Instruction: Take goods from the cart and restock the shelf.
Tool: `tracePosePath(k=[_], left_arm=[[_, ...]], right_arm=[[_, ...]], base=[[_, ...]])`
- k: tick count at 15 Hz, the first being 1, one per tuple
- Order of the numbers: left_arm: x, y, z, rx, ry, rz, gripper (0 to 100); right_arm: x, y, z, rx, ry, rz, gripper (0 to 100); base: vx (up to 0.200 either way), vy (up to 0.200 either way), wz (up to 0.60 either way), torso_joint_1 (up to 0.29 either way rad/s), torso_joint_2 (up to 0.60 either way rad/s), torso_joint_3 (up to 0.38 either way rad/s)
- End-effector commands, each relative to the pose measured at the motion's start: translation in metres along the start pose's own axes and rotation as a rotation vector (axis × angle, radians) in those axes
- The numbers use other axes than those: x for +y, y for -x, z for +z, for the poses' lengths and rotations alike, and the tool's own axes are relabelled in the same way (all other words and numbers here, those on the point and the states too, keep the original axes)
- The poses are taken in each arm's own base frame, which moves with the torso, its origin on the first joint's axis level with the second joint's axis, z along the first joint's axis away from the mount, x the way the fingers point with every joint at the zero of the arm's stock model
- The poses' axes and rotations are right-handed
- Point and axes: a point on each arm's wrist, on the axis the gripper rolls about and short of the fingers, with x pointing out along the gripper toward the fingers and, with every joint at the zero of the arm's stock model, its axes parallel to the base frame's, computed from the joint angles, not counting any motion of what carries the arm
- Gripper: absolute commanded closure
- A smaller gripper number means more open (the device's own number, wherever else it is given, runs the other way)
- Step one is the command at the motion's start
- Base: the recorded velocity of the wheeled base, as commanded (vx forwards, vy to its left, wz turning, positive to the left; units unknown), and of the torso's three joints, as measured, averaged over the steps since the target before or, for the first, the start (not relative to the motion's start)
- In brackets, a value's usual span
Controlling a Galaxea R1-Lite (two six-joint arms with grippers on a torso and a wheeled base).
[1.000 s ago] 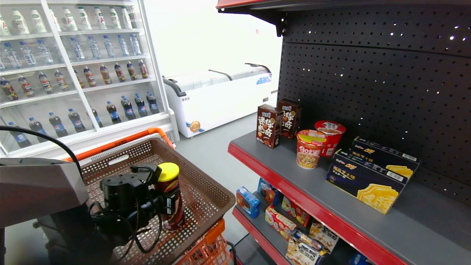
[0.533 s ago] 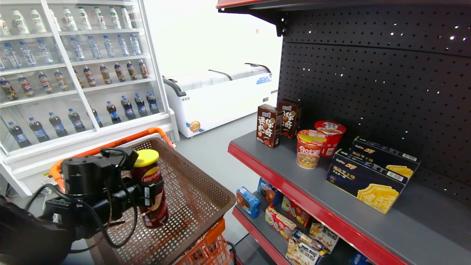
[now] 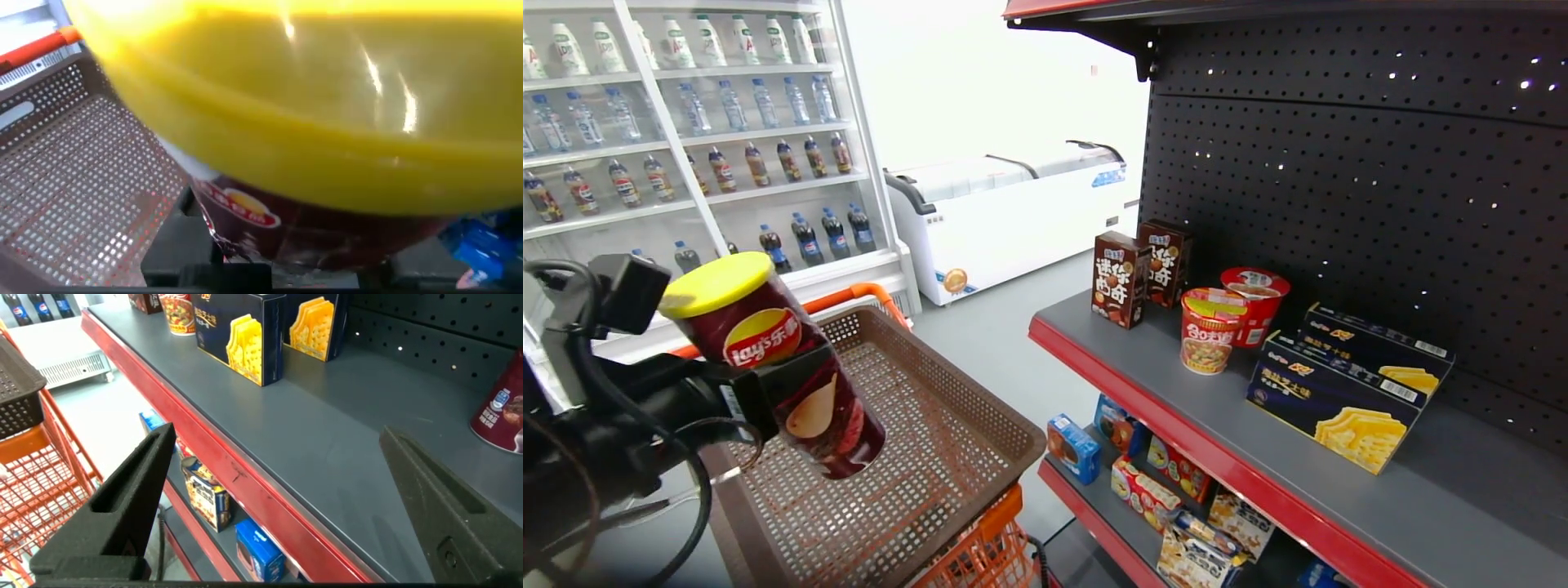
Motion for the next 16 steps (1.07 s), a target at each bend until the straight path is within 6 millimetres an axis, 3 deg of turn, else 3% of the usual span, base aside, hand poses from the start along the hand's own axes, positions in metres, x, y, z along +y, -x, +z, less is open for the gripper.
tracePosePath(k=[1,6,12,16], left_arm=[[-0.011,0.059,0.014,-0.088,-0.015,-0.035,100],[-0.005,0.067,0.012,-0.1,-0.113,0.022,100],[-0.013,0.088,-0.018,0.081,-0.202,-0.018,100],[-0.012,0.089,-0.022,0.09,-0.233,0.012,100]], right_arm=[[0.0,0.0,0.0,0.001,0.0,0.001,0],[0.0,0.0,0.0,-0.001,0.0,0.001,0],[0.0,0.0,0.0,-0.001,0.0,0.001,0],[0.0,0.0,0.0,0.001,0.0,0.004,0]], base=[[0.0,0.0,0.0,0.0,0.0,0.0],[0.0,0.0,0.0,0.0,0.0,0.0],[0.0,0.0,0.0,0.0,0.0,0.0],[0.0,0.0,0.0,0.0,0.0,0.0]])
